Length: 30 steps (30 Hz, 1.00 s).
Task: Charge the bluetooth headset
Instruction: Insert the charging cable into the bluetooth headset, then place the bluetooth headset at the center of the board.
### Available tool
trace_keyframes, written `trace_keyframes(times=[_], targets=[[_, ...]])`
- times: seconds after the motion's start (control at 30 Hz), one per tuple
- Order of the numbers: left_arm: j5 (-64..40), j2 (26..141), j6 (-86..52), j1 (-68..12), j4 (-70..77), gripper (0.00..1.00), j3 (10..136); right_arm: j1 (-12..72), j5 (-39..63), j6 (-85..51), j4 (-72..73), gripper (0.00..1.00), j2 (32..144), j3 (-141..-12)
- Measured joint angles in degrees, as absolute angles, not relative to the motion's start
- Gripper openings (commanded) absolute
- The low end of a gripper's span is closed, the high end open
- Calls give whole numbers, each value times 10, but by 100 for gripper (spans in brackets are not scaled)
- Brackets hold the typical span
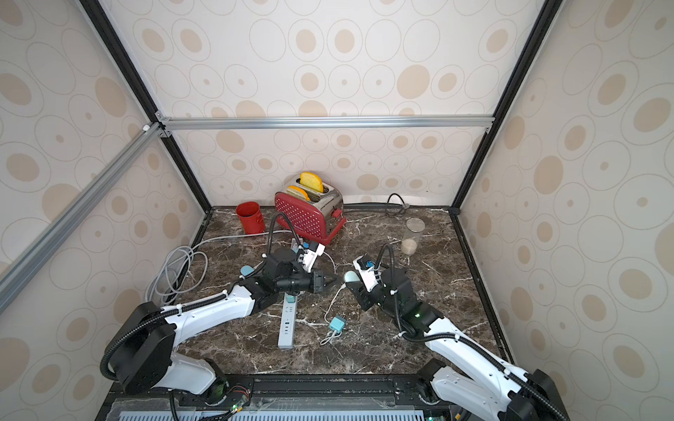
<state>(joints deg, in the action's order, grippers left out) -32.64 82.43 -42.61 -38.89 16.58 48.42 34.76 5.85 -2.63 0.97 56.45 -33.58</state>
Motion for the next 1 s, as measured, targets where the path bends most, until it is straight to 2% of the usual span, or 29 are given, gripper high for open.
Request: trace_keyframes(times=[0.07,0.17,0.3,0.57,0.7,0.77,0.87,0.9,1.0], targets=[[-310,807,-408,-370,142,62,490,321,43,-51,-11,18,591,-348],[-284,766,-379,-349,100,65,493,264,23,-99,-34,20,631,-356],[-256,717,-349,-338,53,65,490,221,-8,-146,-82,21,704,-380],[-229,679,-265,-338,8,63,417,192,-28,-206,-124,26,830,-430],[-184,660,-198,-361,-21,76,398,182,-22,-236,-125,30,855,-432],[-164,646,-170,-386,-24,80,392,177,-16,-249,-126,39,863,-432],[-135,638,-141,-425,-23,86,389,172,-10,-264,-126,63,871,-434],[-126,639,-131,-437,-23,87,388,171,-11,-265,-127,67,871,-435],[-101,654,-113,-468,-23,88,388,171,-16,-269,-141,70,854,-435]])
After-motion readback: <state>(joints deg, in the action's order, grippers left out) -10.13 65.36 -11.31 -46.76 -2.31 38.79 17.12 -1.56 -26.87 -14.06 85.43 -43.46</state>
